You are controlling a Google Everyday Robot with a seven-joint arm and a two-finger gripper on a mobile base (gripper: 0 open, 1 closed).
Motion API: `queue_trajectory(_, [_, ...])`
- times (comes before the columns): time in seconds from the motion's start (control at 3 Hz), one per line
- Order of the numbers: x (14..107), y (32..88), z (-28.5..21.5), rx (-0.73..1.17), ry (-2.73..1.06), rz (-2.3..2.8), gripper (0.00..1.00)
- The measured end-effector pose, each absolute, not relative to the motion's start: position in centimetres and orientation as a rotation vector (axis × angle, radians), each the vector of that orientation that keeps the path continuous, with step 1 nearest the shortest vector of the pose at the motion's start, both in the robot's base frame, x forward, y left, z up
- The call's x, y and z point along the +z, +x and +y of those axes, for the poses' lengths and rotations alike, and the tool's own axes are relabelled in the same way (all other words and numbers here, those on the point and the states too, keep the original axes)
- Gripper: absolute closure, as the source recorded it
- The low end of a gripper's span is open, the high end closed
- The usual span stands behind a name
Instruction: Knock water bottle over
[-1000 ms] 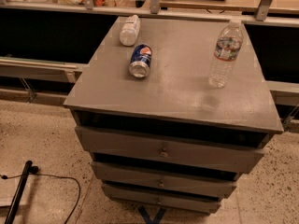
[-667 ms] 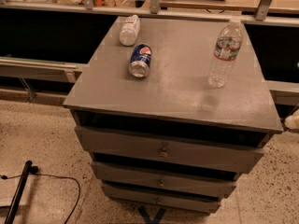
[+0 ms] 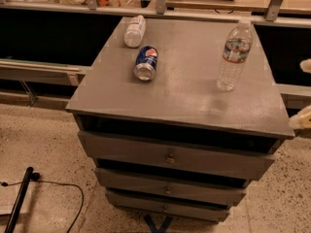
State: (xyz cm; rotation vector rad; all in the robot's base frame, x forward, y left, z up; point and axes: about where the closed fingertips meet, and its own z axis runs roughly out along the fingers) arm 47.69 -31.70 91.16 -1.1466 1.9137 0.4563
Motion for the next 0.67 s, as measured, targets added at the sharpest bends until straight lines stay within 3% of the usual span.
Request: queue_trajectory(0.67, [93.0, 51.4, -26.8, 0.64, -1.138, 1.679, 0.0])
